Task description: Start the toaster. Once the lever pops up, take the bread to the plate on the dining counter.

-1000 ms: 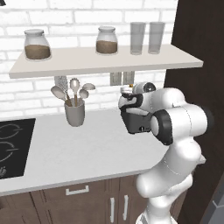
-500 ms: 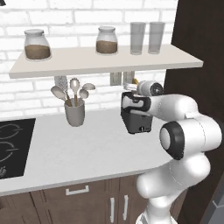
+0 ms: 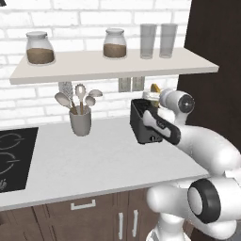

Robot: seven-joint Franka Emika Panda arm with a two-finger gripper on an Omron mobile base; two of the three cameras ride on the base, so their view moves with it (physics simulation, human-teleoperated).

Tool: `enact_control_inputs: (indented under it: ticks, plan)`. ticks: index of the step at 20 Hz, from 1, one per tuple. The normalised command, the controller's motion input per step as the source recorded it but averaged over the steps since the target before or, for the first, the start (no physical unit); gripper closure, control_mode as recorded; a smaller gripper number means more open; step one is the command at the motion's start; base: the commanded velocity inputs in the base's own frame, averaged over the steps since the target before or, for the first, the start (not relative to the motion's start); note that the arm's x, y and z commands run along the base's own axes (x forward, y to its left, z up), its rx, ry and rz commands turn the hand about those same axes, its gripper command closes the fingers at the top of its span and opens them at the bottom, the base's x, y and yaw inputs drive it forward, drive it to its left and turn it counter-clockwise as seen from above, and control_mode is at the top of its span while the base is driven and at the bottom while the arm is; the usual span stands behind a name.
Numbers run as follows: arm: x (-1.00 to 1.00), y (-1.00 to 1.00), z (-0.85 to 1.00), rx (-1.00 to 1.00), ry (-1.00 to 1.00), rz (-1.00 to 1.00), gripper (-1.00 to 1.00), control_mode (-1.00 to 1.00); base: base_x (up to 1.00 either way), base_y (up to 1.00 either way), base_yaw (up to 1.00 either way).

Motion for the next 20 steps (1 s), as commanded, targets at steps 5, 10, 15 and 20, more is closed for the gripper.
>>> enact_control_inputs:
  ticks: [5, 10, 15, 20]
  plan:
    - [-0.85, 0.00, 0.60, 0.02, 0.19, 0.00, 1.00, -1.00, 0.00, 0.00, 0.00]
    - [-0.89, 0.00, 0.11, 0.00, 0.22, 0.00, 1.00, -1.00, 0.00, 0.00, 0.00]
    - [-0.95, 0.00, 0.00, 0.00, 0.10, 0.00, 1.00, -1.00, 0.00, 0.00, 0.00]
    - [-0.95, 0.00, -0.01, 0.00, 0.00, 0.00, 1.00, -1.00, 0.00, 0.00, 0.00]
